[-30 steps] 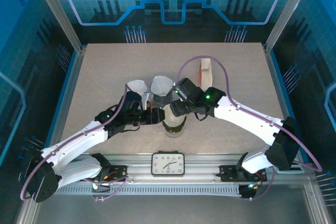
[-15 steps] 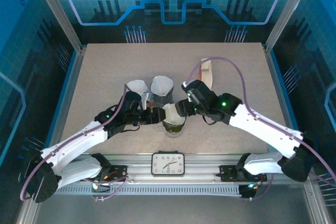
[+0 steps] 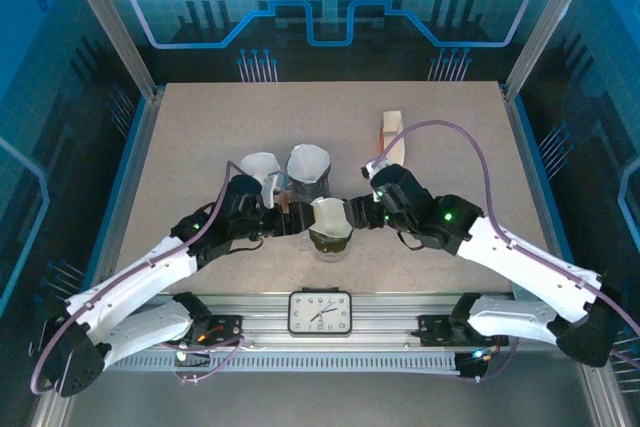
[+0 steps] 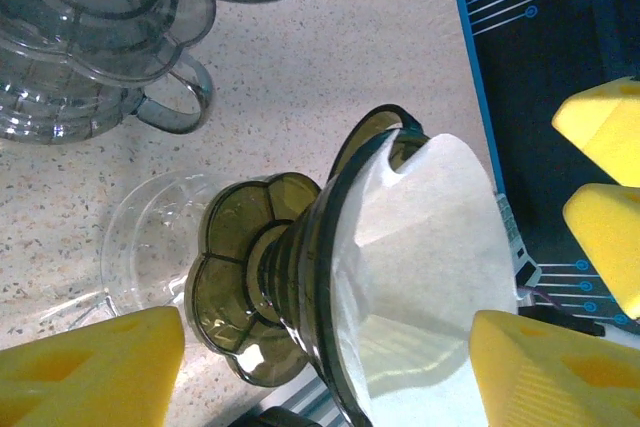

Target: Place the coffee filter in the dripper

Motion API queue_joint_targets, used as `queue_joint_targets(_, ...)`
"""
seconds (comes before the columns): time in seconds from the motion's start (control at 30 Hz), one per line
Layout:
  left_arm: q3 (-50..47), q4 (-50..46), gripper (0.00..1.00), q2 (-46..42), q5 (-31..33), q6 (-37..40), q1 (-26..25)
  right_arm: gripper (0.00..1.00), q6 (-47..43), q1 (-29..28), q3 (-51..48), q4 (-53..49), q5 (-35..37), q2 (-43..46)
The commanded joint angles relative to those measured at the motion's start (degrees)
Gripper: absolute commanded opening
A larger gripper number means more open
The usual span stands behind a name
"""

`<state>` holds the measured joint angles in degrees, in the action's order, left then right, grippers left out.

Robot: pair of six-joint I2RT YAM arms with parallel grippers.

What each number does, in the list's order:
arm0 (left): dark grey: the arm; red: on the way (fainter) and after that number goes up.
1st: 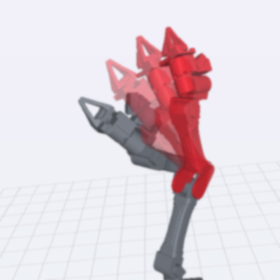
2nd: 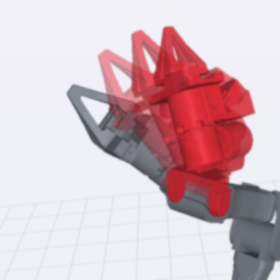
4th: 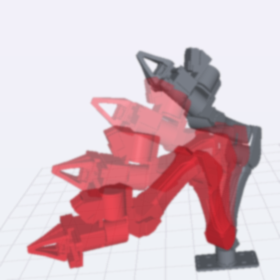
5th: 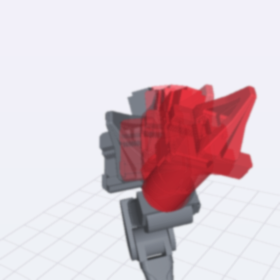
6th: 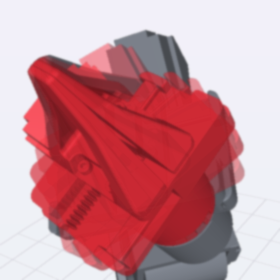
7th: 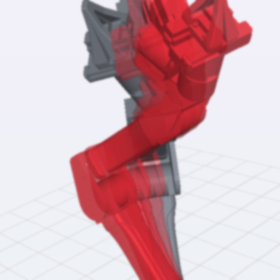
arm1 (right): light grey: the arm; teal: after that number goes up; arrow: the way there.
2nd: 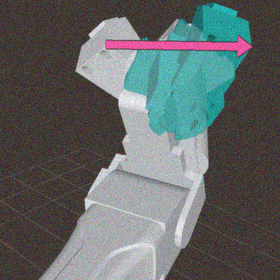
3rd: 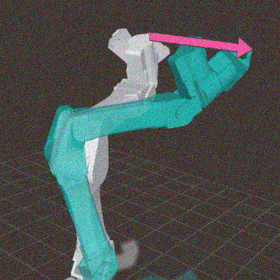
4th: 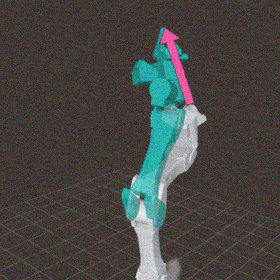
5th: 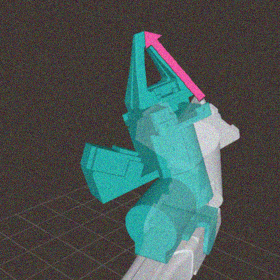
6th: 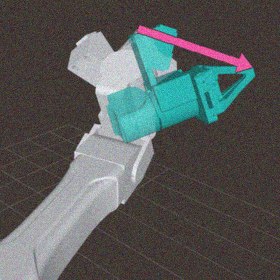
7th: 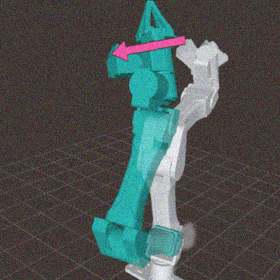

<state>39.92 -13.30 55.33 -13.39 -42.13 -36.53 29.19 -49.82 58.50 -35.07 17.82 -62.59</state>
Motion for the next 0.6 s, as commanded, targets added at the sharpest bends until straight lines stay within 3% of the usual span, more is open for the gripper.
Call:
queue_joint_targets(0.0,0.0,-1.2,0.82,-3.7,2.6,-0.1,0.1,0.74,0.6,0.0,-2.6,2.9,0.8,2.5)
queue_joint_targets(0.23,4.8,-9.9,0.99,-10.4,13.6,4.0,1.4,0.77,0.4,0.0,-7.1,6.7,0.5,6.3)
queue_joint_targets(0.57,7.7,-16.5,0.99,-16.3,26.9,5.7,7.1,0.83,-0.3,0.0,-12.6,9.9,0.5,11.3)
